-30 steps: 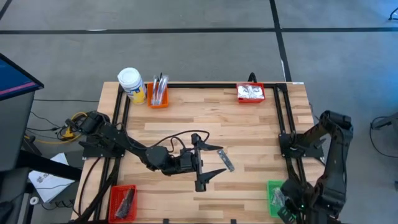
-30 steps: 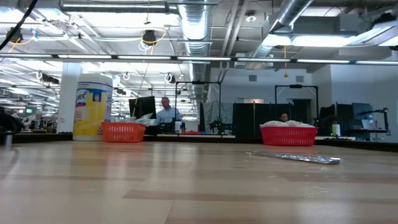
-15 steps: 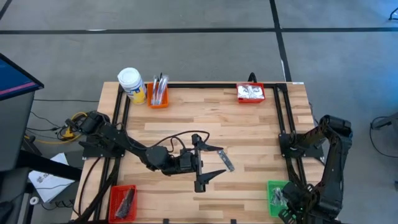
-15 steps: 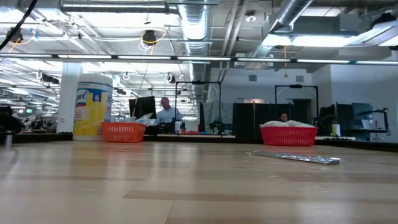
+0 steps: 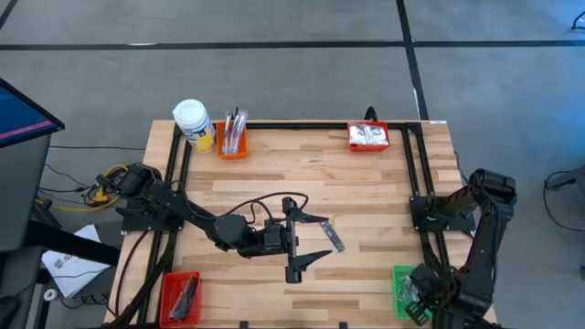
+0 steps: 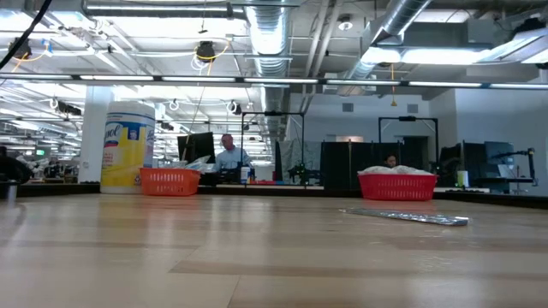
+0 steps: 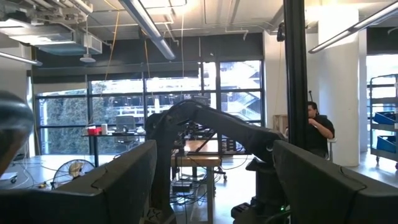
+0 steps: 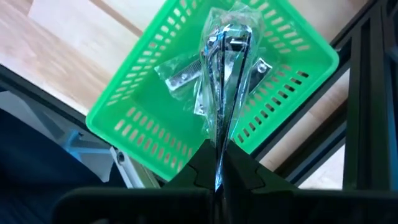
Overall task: Pick & Place Travel size toiletries
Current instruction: Put the nail cutter into the green bin
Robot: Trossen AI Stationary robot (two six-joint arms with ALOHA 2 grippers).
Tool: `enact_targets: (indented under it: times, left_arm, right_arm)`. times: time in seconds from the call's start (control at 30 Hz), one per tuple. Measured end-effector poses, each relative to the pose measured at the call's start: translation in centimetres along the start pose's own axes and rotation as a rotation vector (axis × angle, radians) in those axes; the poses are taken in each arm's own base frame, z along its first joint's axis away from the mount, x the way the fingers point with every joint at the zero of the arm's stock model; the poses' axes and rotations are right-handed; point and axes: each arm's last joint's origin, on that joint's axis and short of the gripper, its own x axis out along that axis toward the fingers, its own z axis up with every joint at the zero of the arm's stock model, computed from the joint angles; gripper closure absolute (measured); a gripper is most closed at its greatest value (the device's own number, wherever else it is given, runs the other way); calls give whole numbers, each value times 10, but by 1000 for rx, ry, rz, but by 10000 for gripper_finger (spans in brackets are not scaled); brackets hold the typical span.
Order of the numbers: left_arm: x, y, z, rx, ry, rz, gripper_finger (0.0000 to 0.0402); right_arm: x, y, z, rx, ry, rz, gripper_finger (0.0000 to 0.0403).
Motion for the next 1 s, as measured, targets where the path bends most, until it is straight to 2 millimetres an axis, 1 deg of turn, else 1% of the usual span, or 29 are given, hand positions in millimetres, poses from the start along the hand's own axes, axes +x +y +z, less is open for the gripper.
enact_targets:
  times: [0.17, 0.33, 0.5, 0.73, 0.9, 1.0]
  left_arm:
    - [0, 0, 0, 0, -1, 0, 88]
    - [0, 0, 0, -1, -1, -1, 88]
    - [0, 0, 0, 0, 0, -1, 88]
    - [0, 0, 0, 0, 0, -1, 88]
    - [0, 0, 0, 0, 0, -1, 88]
    - [0, 0, 0, 0, 0, -2, 88]
  right_arm:
    - [7, 1, 3, -27, 1, -1, 401]
    - [15, 3, 9, -106, 30, -14, 400]
    - [17, 5, 15, -162, 41, -26, 400]
    - [17, 6, 15, -238, 45, -17, 400]
    - [17, 5, 14, -246, 46, -21, 400]
    - [19, 4, 14, -202, 46, -23, 400]
